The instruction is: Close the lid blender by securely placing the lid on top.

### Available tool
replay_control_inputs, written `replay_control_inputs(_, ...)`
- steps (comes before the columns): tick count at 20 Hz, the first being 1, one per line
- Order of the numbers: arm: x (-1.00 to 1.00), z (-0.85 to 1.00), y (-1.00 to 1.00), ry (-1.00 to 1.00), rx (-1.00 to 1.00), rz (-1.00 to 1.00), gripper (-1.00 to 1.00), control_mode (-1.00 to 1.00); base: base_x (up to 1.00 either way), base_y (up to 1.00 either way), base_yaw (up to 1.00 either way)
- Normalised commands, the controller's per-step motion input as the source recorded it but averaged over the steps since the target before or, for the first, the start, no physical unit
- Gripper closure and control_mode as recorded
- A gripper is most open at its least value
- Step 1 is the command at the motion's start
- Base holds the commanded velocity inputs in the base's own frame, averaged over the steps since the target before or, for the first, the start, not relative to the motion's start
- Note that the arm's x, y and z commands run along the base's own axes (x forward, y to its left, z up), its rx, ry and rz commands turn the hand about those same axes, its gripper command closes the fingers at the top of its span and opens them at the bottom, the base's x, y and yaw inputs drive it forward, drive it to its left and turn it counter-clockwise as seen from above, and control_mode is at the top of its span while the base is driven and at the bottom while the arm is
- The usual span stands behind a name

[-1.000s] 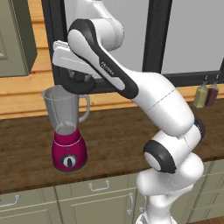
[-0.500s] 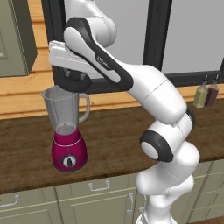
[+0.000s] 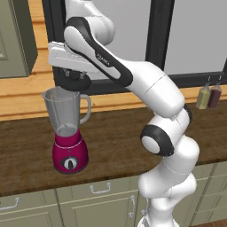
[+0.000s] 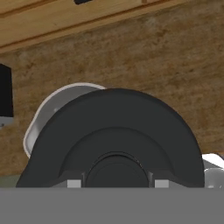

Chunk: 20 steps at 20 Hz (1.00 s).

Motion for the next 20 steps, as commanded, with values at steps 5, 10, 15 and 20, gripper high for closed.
replay_control_inputs(5,0.16,0.00,0.14,0.00,-0.01,0.05,1.00,-1.00,0.00,0.00,0.00)
replay_control_inputs(10,0.00,0.00,0.17,0.00,-0.03,0.06,1.00,-1.00,0.00,0.00,0.00)
replay_control_inputs(15,0.00,-0.03,0.10,0.00,-0.03,0.04,1.00,-1.00,0.00,0.00,0.00)
replay_control_inputs(20,0.00,-0.16,0.16,0.00,-0.05,0.03,1.00,-1.00,0.00,0.00,0.00)
